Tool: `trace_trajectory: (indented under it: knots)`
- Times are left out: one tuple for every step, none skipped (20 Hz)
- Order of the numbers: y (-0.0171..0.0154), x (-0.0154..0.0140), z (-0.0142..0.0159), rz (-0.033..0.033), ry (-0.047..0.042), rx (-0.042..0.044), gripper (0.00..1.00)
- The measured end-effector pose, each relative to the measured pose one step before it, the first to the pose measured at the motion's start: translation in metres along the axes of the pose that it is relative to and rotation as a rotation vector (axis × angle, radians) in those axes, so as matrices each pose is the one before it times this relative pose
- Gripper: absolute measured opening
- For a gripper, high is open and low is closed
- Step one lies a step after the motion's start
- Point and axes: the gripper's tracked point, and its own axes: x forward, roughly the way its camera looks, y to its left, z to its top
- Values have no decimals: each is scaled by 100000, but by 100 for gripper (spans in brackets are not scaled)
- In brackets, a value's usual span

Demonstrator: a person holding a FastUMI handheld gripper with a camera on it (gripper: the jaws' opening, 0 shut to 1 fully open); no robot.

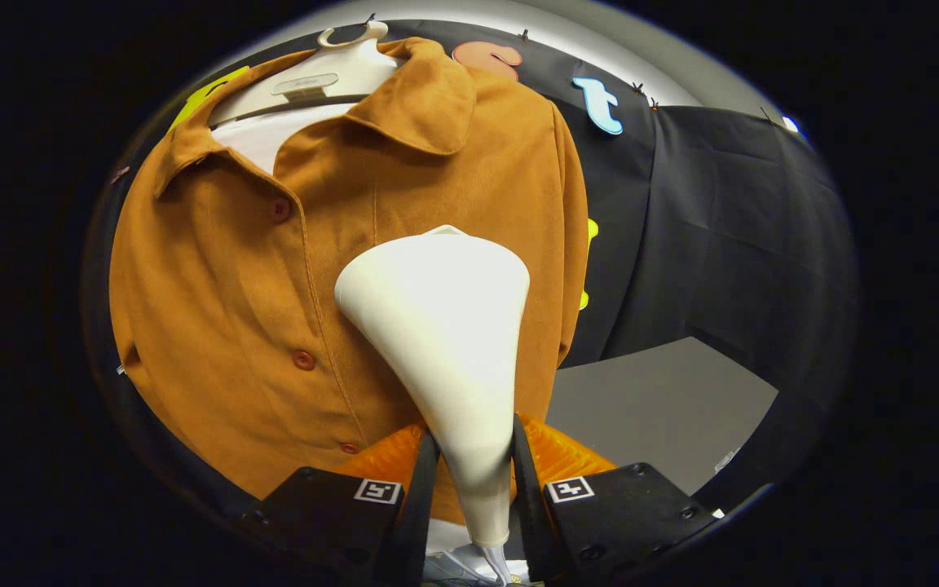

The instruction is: Iron the clothes twice with a garment steamer, once on the left side and once on the right side.

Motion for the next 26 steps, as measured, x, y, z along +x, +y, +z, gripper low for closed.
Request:
trace_trajectory:
  knots:
    - [-87,237,-312,40,1461,-99,50]
    - [8,300,-328,70,1290,-192,50]
    - [-20,224,-313,104,1204,-163,50]
    - [-10,188,-354,154,1309,-99,50]
    - [0,108,-547,100,1455,8,50]
    - [-47,196,-558,95,1551,201,50]
    - [-31,264,-592,28,1488,262,50]
    - [12,230,-525,125,1778,259,50]
    - [-2,131,-441,85,1227,225,50]
    - [-10,246,-557,133,1619,323,50]
    - [-26,233,-718,85,1795,363,50]
    - [-36,199,-716,31,1678,162,50]
    - [6,245,-644,13,1788,24,50]
    - [-5,261,-689,2,1852,27,50]
    - [-17,282,-639,33,1843,204,50]
    - [-161,279,-351,66,1708,370,50]
    - [-196,290,-385,127,1603,493,50]
    - [-141,159,-410,207,1426,426,50]
    - [-99,294,-357,355,1202,243,50]
    - [-122,167,-402,265,1255,109,50]
    - [-109,179,-253,36,1476,60,50]
    - [8,0,-62,-57,1272,99,50]
    - [-38,0,-90,-116,1224,203,50]
    - [-22,38,-251,-81,1152,211,50]
    - [-64,209,-257,-203,1137,161,50]
    - [-70,88,-371,-228,1173,156,50]
